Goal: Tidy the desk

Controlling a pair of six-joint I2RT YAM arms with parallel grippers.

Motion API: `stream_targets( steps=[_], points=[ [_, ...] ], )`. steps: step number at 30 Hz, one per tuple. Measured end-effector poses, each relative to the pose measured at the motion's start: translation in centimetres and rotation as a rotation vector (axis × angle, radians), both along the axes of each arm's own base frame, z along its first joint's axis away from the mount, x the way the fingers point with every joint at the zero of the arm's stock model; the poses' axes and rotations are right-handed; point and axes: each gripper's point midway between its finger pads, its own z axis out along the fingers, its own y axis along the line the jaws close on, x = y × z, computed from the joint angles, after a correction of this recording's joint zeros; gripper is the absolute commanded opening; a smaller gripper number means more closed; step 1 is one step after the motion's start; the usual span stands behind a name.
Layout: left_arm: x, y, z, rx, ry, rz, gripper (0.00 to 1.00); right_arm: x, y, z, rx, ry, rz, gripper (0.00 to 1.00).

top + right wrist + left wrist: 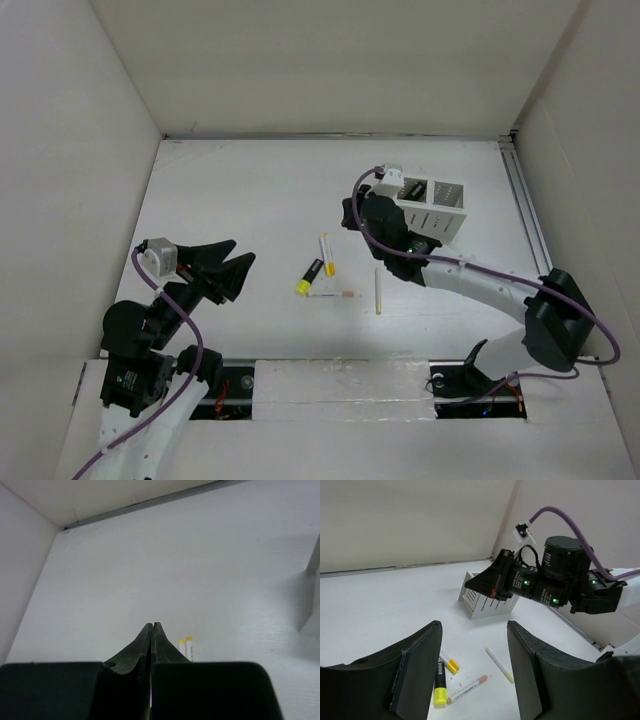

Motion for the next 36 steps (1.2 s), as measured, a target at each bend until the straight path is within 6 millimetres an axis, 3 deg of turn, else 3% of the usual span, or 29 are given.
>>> stream_targets(
  steps=[4,6,7,8,11,16,22,30,36],
  points=[
    [-0.1,0.0,0.1,-0.002,-0.005,0.0,0.51,-2.7,1.0,0.1,0.015,0.058,0.101,0.01],
    [-0.2,0.0,0.1,-0.002,-0.007,-0.001,0.51,-4.5,1.4,-0.5,-0.002,0.099,0.158,0.12],
    [-0.2,0.0,0.1,-0.002,-0.007,-0.001,0.51,-5.4,1.6,-1.1,-0.014,0.124,0.189,0.28],
    [-0.2,0.0,0.1,-0.002,-0.007,-0.001,0.51,-6.3,1.8,-1.8,-0.027,0.152,0.216,0.36],
    [-0.2,0.0,0.1,-0.002,-0.007,-0.004,0.51,-8.8,1.9,-5.1,-0.094,0.25,0.274,0.55],
    [-0.3,-0.1,0.1,-0.001,-0.007,-0.008,0.51,-11.0,1.1,-10.9,-0.196,0.397,0.284,0.56],
    [-0.3,-0.1,0.1,-0.001,-0.007,-0.008,0.51,-11.8,2.4,-15.5,-0.255,0.509,0.304,0.62],
    [-0.3,-0.1,0.1,-0.001,-0.008,-0.011,0.51,-12.4,6.3,-17.2,-0.274,0.545,0.36,0.61],
    [-0.3,-0.1,0.1,0.0,-0.007,-0.011,0.51,-11.0,8.0,-17.8,-0.282,0.539,0.345,0.62]
  ],
)
